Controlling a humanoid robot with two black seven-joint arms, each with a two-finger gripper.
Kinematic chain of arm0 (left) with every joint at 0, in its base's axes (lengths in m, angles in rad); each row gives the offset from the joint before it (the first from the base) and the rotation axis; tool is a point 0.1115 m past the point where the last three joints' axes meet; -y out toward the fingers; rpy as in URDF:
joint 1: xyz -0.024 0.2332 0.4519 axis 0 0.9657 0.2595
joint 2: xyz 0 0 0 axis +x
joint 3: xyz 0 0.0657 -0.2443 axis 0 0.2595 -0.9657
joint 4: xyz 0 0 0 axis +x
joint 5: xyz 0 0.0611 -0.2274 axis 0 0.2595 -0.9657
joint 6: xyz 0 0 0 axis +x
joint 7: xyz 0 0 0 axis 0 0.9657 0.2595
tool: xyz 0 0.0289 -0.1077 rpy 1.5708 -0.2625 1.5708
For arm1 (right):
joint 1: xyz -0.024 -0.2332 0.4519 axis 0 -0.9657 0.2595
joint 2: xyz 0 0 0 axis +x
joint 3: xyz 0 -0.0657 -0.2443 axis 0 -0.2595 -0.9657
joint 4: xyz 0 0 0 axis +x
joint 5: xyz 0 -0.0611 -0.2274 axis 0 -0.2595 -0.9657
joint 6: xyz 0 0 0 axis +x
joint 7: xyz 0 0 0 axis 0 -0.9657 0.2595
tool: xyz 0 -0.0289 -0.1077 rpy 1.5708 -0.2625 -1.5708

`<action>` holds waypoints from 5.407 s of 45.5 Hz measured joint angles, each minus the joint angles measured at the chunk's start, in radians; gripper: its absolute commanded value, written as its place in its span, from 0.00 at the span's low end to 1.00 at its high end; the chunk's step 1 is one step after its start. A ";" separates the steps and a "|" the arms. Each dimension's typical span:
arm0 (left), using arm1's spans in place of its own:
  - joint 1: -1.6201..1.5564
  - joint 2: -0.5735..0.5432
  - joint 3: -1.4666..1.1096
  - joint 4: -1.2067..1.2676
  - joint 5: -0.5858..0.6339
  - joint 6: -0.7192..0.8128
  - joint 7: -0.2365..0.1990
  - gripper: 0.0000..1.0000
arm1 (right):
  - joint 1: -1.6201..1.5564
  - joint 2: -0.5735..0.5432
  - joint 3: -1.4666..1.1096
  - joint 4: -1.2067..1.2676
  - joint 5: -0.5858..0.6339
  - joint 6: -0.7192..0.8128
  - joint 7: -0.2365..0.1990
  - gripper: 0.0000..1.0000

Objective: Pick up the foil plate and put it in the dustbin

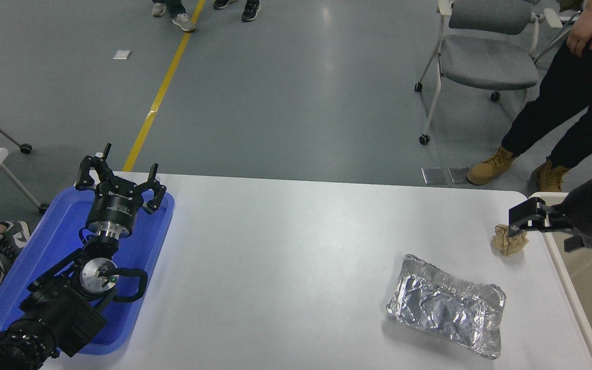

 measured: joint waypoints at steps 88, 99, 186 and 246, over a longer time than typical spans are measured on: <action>0.000 0.000 0.000 0.000 0.000 0.000 0.000 1.00 | -0.790 0.037 0.409 -0.189 -0.012 -0.561 0.011 0.16; 0.000 0.000 0.000 0.000 0.000 0.000 0.000 1.00 | -0.794 0.054 0.401 -0.191 -0.013 -0.578 0.013 0.00; 0.000 0.000 0.000 0.000 -0.001 0.001 0.000 1.00 | 0.398 0.072 0.053 0.053 -0.137 0.152 0.014 0.00; 0.000 0.000 0.000 0.000 -0.001 0.001 0.000 1.00 | -0.516 -0.192 0.213 -0.883 0.073 0.107 -0.010 0.00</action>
